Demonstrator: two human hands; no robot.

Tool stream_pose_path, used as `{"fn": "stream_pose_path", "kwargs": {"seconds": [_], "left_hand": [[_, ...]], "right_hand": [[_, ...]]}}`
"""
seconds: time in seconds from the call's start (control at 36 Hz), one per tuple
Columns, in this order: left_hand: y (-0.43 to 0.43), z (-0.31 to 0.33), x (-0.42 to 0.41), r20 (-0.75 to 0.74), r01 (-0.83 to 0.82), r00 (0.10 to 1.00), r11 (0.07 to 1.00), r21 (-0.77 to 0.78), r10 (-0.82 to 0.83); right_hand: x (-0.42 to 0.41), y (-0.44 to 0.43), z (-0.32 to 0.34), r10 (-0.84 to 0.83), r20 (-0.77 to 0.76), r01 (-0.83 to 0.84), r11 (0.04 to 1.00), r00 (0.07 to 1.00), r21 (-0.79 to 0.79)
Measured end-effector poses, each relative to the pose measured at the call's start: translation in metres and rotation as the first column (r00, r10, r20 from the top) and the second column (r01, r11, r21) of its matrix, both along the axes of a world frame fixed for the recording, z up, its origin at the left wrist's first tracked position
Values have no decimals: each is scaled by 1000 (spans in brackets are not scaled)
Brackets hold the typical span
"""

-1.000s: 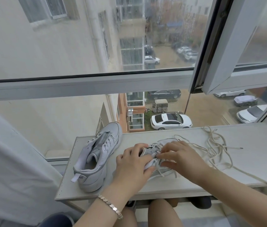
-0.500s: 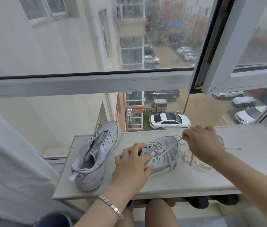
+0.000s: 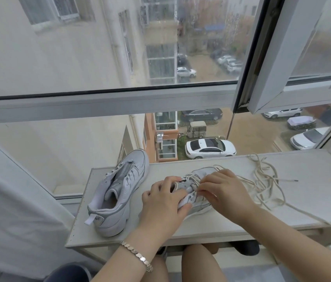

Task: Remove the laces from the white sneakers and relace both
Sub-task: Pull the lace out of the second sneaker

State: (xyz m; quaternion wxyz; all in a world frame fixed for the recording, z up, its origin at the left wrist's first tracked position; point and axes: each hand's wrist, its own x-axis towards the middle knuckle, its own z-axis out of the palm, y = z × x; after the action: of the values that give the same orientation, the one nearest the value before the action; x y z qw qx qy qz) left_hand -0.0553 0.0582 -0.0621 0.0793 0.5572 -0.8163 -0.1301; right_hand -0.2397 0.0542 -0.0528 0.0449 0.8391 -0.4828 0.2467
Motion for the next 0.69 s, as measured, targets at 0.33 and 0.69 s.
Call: {"fn": "stream_pose_path", "kwargs": {"seconds": [0.33,0.69], "left_hand": [[-1,-6,-3,-32,-27,999,999,-19,26],[4,-8,-1,-71,-21,997,999,-41,18]], "right_hand": [[21,3,-15,-471,421,212,822,775,529],[-23,1,17,-399,-95,339,600,912,724]]}}
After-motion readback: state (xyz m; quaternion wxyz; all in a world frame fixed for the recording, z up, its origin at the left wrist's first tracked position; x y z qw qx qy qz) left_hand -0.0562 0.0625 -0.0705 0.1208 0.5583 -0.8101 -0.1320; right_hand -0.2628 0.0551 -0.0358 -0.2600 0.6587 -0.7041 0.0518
